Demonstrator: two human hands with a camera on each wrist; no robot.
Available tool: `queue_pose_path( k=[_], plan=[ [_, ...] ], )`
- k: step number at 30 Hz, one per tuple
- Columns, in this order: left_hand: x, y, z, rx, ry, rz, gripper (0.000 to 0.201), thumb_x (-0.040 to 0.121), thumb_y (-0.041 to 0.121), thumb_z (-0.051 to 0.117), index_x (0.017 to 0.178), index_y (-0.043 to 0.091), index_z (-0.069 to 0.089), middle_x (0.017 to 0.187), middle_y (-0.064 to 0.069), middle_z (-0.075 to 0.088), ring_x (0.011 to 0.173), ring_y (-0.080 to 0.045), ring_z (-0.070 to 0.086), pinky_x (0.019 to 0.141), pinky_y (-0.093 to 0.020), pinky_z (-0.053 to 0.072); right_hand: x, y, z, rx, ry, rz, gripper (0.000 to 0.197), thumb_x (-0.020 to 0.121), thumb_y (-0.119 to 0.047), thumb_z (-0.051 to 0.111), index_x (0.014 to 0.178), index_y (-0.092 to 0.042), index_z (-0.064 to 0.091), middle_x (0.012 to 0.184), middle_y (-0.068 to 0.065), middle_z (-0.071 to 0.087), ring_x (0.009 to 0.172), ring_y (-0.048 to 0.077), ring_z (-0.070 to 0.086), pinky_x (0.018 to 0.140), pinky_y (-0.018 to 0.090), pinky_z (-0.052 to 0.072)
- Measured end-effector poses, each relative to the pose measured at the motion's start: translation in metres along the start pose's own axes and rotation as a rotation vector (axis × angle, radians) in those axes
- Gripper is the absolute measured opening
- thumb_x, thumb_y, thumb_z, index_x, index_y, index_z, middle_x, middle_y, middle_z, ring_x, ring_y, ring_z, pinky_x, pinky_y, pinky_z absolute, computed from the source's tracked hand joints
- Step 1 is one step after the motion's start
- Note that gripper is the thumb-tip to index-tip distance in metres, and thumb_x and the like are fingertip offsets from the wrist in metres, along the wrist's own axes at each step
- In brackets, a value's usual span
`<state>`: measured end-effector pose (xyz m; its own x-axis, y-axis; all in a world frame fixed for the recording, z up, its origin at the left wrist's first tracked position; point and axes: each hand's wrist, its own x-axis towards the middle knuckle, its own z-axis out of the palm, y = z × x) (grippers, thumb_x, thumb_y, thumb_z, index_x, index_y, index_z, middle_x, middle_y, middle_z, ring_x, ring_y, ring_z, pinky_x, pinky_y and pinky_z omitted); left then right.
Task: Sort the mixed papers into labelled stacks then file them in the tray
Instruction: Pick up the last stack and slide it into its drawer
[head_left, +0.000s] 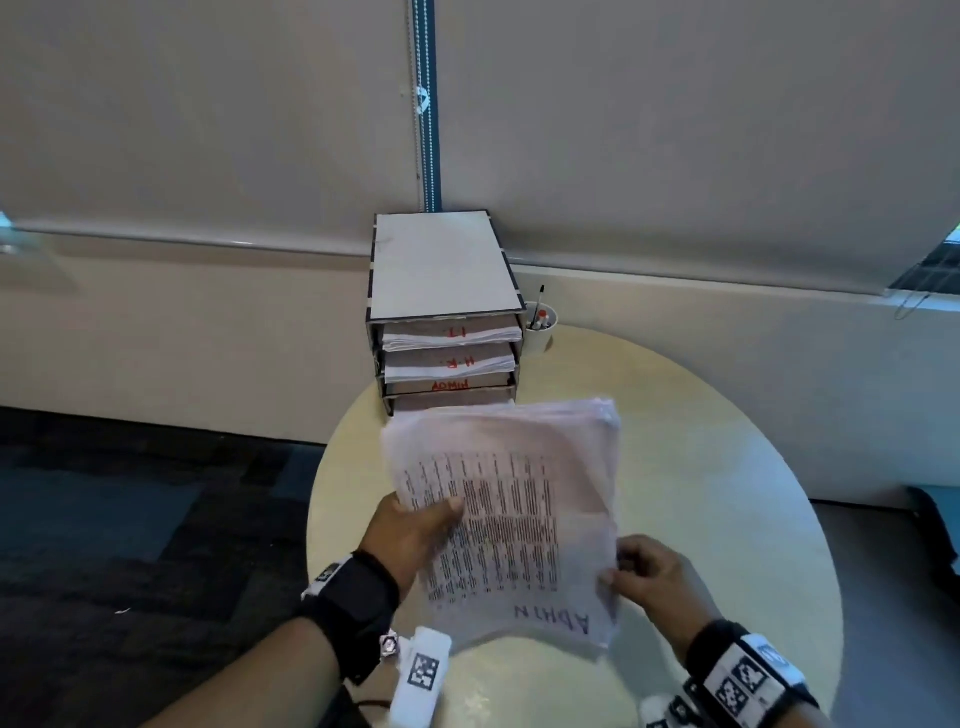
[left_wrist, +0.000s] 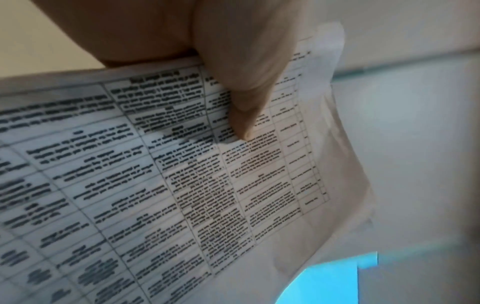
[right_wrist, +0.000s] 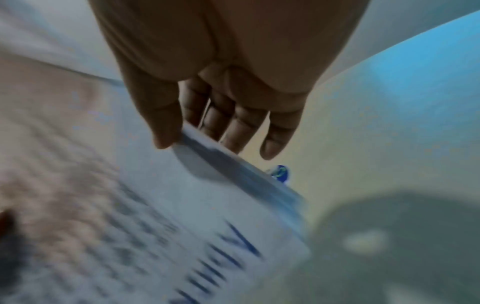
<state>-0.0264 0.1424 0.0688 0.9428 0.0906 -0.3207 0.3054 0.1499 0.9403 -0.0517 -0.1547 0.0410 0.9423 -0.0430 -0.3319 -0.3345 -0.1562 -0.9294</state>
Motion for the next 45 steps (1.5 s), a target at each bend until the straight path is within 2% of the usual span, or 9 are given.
queue_pose_path(
  k=[4,8,14,19,27,32,37,39,45],
  plan=[
    [0.010,-0.002,-0.011,-0.455,0.115,-0.164,0.072,0.072,0.017,0.087,0.133,-0.002,0.053,0.138,-0.007,0.054,0.132,-0.021,0.047,0.117,-0.049,0.028,-0.010,0.022,-0.012,0.193,-0.089,0.139,0.057,0.050,-0.019,0.090,0.101,0.000,0.072,0.096,0.021,0.075,0.079,0.025,0.070,0.069,0.035,0.056],
    [0.005,0.000,0.000,-0.611,-0.040,-0.308,0.080,0.067,0.026,0.089,0.135,0.003,0.054,0.136,-0.025,0.056,0.123,-0.043,0.055,0.111,-0.060,0.034,-0.016,-0.008,0.011,0.559,-0.219,0.087,0.052,0.062,-0.004,0.088,0.105,0.002,0.059,0.105,0.021,0.067,0.092,0.037,0.065,0.086,0.047,0.053],
    [0.002,0.010,-0.021,-0.676,-0.152,-0.221,0.091,0.055,0.020,0.093,0.135,-0.001,0.054,0.135,-0.023,0.058,0.122,-0.042,0.057,0.101,-0.059,0.046,-0.012,-0.057,-0.002,0.432,-0.102,-0.076,0.039,0.084,0.009,0.060,0.123,0.003,0.061,0.120,0.024,0.068,0.109,0.045,0.066,0.093,0.060,0.052],
    [0.004,0.032,-0.059,-0.364,-0.386,-0.240,0.050,0.086,0.006,0.059,0.135,-0.001,0.054,0.133,-0.027,0.057,0.123,-0.047,0.055,0.103,-0.062,0.042,-0.009,-0.063,-0.036,0.313,-0.176,-0.061,0.045,0.079,0.010,0.060,0.123,0.004,0.061,0.120,0.024,0.068,0.110,0.044,0.066,0.097,0.060,0.049],
    [0.024,0.029,-0.063,-0.033,-0.301,-0.061,0.061,0.062,0.015,0.080,0.119,-0.001,0.065,0.122,-0.023,0.066,0.113,-0.042,0.063,0.104,-0.057,0.043,0.003,-0.059,-0.033,-0.015,-0.049,-0.204,0.019,0.079,0.005,0.074,0.089,-0.010,0.078,0.093,0.013,0.077,0.093,0.041,0.071,0.083,0.050,0.058],
    [0.033,0.009,-0.068,0.067,-0.163,0.118,0.050,0.055,0.028,0.086,0.102,0.012,0.077,0.108,-0.017,0.073,0.098,-0.030,0.071,0.082,-0.039,0.056,0.008,-0.036,-0.030,0.007,-0.002,-0.314,0.031,0.064,-0.030,0.091,0.093,-0.027,0.080,0.097,0.007,0.078,0.092,0.025,0.073,0.082,0.040,0.060],
    [0.028,-0.028,-0.075,0.211,-0.176,0.078,0.037,0.064,0.001,0.082,0.100,0.010,0.076,0.095,-0.004,0.077,0.092,-0.020,0.072,0.080,-0.030,0.057,0.010,0.004,-0.022,-0.084,-0.078,-0.162,0.034,0.069,0.011,0.081,0.093,-0.013,0.077,0.091,0.003,0.078,0.079,0.011,0.068,0.075,0.030,0.055],
    [0.028,-0.049,-0.076,0.241,-0.164,-0.008,0.040,0.060,0.008,0.079,0.098,0.015,0.077,0.098,-0.008,0.077,0.099,-0.030,0.071,0.087,-0.044,0.056,0.013,0.024,-0.016,-0.173,-0.126,-0.087,0.033,0.069,0.011,0.082,0.087,-0.016,0.075,0.079,-0.007,0.076,0.075,0.007,0.064,0.070,0.023,0.051],
    [0.034,-0.051,-0.072,0.294,-0.176,-0.014,0.048,0.055,0.019,0.071,0.102,0.011,0.075,0.101,-0.007,0.076,0.103,-0.030,0.069,0.087,-0.040,0.054,0.025,0.040,-0.008,-0.217,-0.044,0.030,0.020,0.079,0.000,0.078,0.090,-0.017,0.074,0.084,-0.002,0.078,0.083,0.023,0.071,0.082,0.046,0.056]
  ],
)
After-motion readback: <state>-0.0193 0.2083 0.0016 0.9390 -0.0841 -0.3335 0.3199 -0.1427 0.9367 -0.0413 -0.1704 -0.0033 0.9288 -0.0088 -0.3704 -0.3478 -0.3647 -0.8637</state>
